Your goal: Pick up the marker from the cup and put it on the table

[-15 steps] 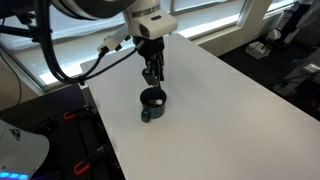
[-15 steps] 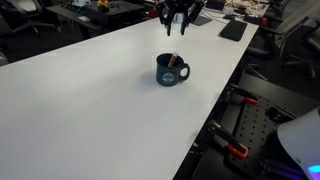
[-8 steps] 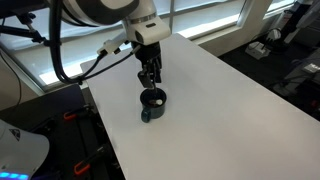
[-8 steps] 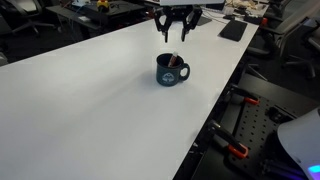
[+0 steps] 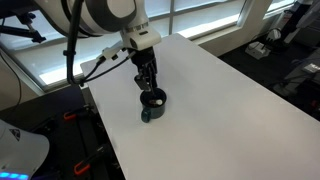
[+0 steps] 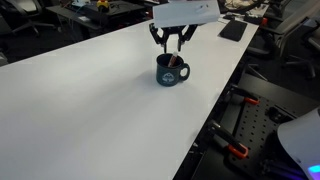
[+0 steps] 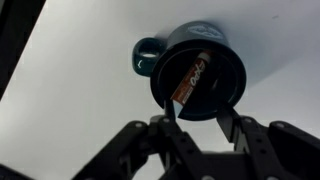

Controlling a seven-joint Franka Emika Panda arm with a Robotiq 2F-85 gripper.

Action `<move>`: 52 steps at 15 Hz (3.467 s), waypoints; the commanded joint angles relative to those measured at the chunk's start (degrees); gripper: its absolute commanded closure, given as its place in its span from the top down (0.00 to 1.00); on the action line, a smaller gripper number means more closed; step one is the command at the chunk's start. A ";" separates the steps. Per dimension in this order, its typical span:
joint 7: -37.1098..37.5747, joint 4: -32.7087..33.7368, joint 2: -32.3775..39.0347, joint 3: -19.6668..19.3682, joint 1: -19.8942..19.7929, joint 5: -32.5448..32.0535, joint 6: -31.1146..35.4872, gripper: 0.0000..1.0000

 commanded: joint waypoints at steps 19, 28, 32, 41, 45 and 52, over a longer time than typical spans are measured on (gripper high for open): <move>5.99 5.02 10.33 -4.03 0.37 -4.67 4.30 0.46; 9.51 4.86 10.98 -4.47 0.71 -9.03 4.20 0.05; 5.32 4.52 9.93 -3.01 -0.11 -4.55 2.86 0.05; -14.82 10.21 3.40 -5.13 4.71 18.54 -10.64 0.05; -17.39 18.55 3.29 -4.64 4.07 23.78 -19.15 0.05; -15.64 31.10 11.57 -5.11 4.10 33.37 -22.50 0.05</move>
